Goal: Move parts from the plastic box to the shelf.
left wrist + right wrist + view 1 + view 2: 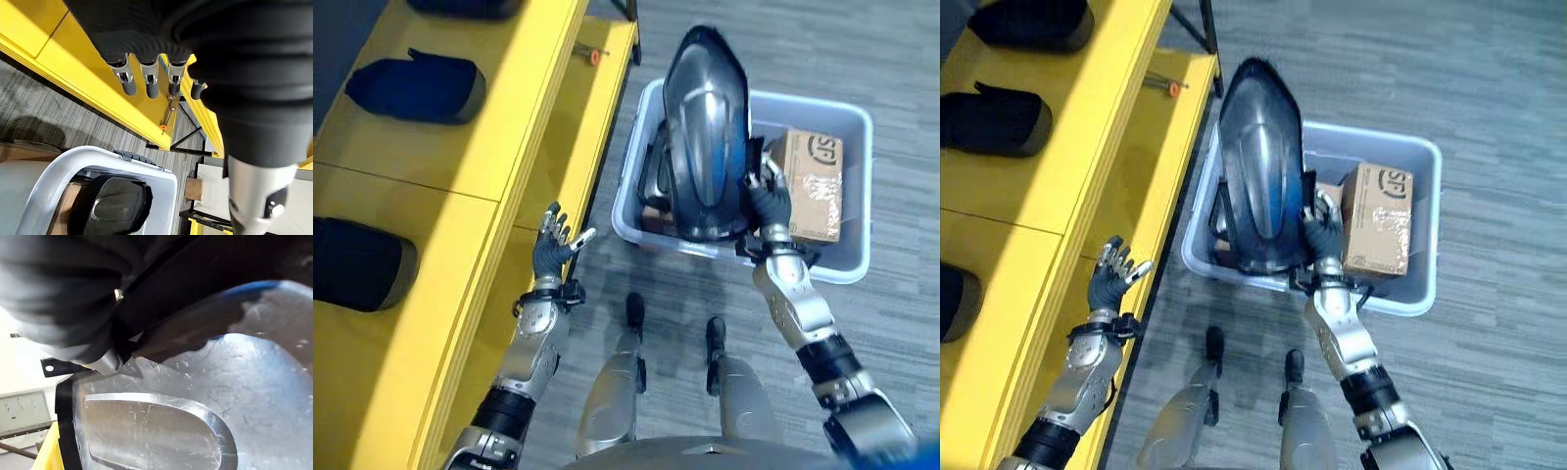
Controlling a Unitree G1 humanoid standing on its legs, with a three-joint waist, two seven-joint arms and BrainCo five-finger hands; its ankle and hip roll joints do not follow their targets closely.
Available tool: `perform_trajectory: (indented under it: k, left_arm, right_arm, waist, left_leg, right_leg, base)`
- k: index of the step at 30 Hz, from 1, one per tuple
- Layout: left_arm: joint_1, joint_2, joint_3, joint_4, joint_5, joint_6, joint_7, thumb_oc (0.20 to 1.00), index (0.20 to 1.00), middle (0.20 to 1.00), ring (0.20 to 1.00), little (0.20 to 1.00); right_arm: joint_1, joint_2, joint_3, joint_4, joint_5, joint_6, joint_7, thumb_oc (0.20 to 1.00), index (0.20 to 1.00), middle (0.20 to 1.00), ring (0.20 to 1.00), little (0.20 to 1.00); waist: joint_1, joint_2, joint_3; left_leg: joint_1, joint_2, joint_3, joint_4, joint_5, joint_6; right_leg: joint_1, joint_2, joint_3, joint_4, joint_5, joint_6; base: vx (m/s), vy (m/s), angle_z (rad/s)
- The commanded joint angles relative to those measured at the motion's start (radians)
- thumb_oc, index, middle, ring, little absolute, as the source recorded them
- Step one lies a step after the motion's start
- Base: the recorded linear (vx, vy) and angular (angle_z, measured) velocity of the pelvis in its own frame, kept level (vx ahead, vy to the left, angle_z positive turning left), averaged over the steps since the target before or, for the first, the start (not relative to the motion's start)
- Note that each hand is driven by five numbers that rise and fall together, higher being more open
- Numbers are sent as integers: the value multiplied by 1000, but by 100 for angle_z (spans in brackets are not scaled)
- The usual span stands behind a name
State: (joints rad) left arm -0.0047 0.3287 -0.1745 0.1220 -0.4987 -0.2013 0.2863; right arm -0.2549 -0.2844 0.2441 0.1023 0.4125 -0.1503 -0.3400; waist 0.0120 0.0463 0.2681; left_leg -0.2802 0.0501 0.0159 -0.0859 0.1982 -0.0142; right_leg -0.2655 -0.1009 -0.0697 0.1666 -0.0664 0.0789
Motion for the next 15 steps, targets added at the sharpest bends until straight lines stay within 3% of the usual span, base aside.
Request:
perform_trajectory:
  k: [1,9,15]
  left_arm:
    - [-32,19,30,-3,34,-27,-31,1000,1000,1000,1000,1000]
    - [78,2,103,-6,64,-11,-79,1000,1000,1000,1000,1000]
    - [167,-11,132,-20,67,8,-114,1000,1000,1000,1000,1000]
  right_arm:
    - [-40,-9,-45,-79,-14,-92,54,200,200,200,200,200]
    - [114,-28,-95,-97,61,-81,153,200,200,200,200,200]
    - [177,-49,-104,-119,100,-64,211,200,200,200,200,200]
  waist:
    - [-3,-12,-66]
    - [-12,-35,-133]
    - [8,-43,-160]
  left_leg:
    - [58,-3,-97,-1,-86,-29]
    - [140,24,-129,-1,-83,-45]
    - [179,47,-178,9,-73,-53]
  right_leg:
    - [13,-7,-33,7,14,4]
    - [96,15,-81,62,-42,-12]
    - [142,32,-145,141,-114,-41]
  base:
    - [-16,-44,20]
    - [0,-60,13]
    - [-34,-114,32]
